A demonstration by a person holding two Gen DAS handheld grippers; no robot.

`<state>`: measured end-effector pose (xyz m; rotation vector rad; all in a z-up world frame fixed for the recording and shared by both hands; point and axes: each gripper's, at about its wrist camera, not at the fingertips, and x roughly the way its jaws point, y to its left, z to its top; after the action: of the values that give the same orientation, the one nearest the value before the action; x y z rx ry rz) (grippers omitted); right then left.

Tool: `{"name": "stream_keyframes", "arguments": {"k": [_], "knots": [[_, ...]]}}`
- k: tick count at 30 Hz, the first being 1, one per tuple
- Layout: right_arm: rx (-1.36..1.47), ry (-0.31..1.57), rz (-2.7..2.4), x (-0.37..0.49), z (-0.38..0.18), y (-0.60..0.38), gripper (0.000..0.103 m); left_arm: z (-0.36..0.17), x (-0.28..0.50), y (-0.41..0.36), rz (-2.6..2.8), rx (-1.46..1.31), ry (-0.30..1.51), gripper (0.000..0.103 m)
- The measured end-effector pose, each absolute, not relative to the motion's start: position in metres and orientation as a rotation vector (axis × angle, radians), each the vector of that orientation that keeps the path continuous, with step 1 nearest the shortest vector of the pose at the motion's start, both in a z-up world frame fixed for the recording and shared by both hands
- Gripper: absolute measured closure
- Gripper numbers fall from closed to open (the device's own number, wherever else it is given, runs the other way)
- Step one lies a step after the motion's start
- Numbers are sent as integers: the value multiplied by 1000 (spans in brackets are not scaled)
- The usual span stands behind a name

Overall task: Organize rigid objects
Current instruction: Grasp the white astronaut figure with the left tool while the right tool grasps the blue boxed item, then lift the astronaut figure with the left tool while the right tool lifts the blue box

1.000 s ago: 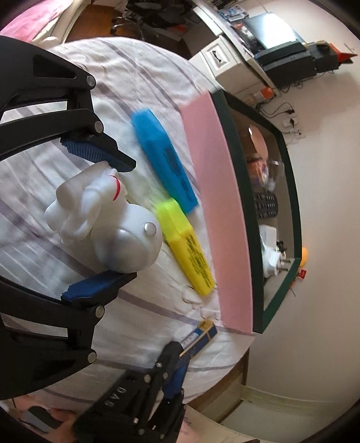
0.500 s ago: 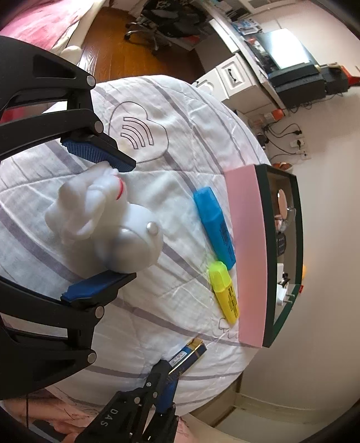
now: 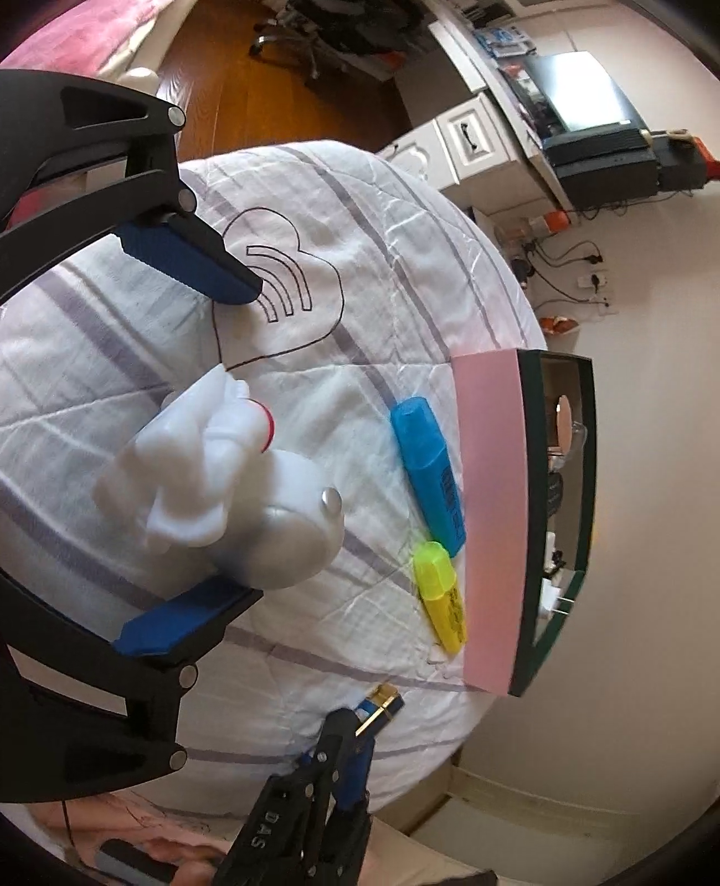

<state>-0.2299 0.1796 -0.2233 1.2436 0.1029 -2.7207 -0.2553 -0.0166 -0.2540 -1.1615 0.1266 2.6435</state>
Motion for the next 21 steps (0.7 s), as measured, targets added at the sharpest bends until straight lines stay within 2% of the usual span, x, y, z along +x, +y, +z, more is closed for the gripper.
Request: {"name": "stream_keyframes", "arguments": {"k": [5,8,10,12,15,16,17,18,19,21], "knots": [[1229,110,-2716,-234,-226,180,67,-256,-256,-22,2630,-1086,115,6],[1219,99,-2720,-236,-227,180,62,-258,-259,-20,2636,-1083,82,19],[1211,113,-2724,-236,-227,179,60,-258,-260,-16,2642,-1079,94,33],[1203,124,-2730,-236,-228,177,59,-257,-263,-12,2652,-1081,104,42],[1184,113,-2742,-235,-229,178,60,-256,-264,-7,2660,-1092,129,42],[1184,115,-2743,-235,-228,178,60,-256,-264,-5,2662,-1093,134,42],[1184,114,-2744,-234,-228,178,65,-255,-264,-4,2656,-1094,129,42],[1183,113,-2748,-234,-227,178,76,-254,-264,-3,2652,-1093,124,42],[1182,110,-2747,-233,-226,179,81,-253,-264,-4,2652,-1091,116,43],[1188,106,-2743,-233,-225,179,82,-249,-264,-3,2644,-1083,105,49]]}}
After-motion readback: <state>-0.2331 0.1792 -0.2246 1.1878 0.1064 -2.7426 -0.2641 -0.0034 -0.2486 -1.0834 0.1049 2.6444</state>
